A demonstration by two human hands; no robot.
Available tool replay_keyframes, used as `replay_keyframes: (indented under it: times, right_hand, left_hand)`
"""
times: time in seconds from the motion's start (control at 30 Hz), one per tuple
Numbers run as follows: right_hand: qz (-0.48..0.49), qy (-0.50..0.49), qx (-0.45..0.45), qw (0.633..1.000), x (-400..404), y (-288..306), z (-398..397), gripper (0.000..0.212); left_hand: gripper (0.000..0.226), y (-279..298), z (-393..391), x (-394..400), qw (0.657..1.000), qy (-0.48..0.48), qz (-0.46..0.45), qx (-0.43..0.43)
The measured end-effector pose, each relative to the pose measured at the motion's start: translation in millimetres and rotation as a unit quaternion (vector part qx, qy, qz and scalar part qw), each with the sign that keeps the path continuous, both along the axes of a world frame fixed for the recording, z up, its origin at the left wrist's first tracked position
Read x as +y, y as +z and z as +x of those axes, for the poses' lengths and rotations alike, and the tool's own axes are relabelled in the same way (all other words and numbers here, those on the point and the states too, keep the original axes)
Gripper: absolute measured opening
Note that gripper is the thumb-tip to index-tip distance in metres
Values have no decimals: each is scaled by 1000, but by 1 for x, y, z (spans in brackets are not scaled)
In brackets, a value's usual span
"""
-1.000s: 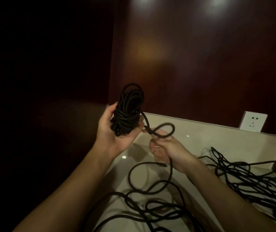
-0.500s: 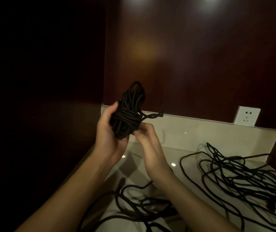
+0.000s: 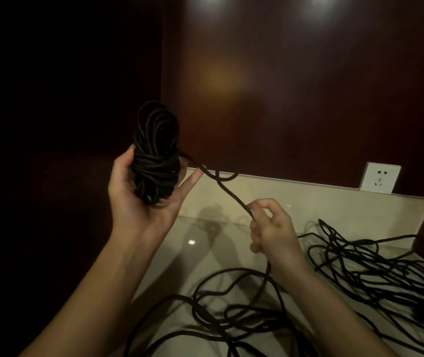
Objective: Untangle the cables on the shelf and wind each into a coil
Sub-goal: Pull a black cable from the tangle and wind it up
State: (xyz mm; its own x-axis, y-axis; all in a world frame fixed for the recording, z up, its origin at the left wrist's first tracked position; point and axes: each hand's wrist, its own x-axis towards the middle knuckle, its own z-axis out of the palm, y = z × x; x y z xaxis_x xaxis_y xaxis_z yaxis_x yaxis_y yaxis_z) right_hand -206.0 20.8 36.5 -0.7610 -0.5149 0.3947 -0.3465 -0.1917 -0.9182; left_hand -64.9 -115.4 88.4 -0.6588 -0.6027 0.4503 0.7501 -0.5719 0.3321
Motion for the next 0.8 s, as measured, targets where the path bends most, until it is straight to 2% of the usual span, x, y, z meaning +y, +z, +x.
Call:
replay_keyframes:
  times: [0.07,0.1,0.2,0.3,0.33,0.37,0.4,0.43,0.47,0.5,0.53,0.57,0.6,0.67,0.73,0.8]
  right_hand:
    - [46,-7,144,988,10,-3,-8,15]
    - [75,-17,244,967,14,-3,-11,15]
    - [238,-43,474,847,20,-12,-9,30]
    - [311,-150,582,736,14,-14,-6,28]
    - [340,-163,580,722,9,-8,0,21]
    - [361,-155,553,734,2,-4,6,15]
    - [376,-129,491,775,-4,4,14,19]
    - [367,-98,403,832,-10,10,21,24]
    - [314,-55,277,906,-16,15,29,26]
    - [225,3,141,964,-21,20,40,26]
    - [132,60,9,989,-24,22,52,24]
    - [50,81,-84,992,-27,21,60,22]
    - [1,60,-105,993,-29,19,65,22]
    - [-22,-27,12,999,-26,12,65,27]
    - [-35,-84,140,986,-18,4,50,30]
    - [-35,-107,188,976,-5,-1,30,27]
  left_hand:
    - [28,-2,-1,-3,1000,8,0,-13]
    - [29,-3,-3,-5,1000,14,4,-21]
    - [28,-3,-9,-7,999,15,30,-21]
    - [28,-3,-17,2,998,42,5,-46]
    - [30,-4,-20,9,996,61,-18,-62]
    - [29,-4,-23,15,994,77,-40,-74]
    - [25,-4,-27,22,991,90,-60,-79]
    - [20,-5,-31,26,988,108,-82,-80]
    - [18,-7,-34,29,983,129,-101,-81]
    - [18,-8,-38,29,979,150,-115,-82]
    - [20,-10,-40,29,976,162,-120,-84]
    - [24,-11,-41,29,975,166,-122,-83]
    - [29,-10,-41,28,975,162,-125,-84]
    - [37,-2,-35,27,980,143,-111,-87]
    - [37,11,-26,20,986,128,-67,-82]
    - [25,24,-15,10,989,129,-37,-70]
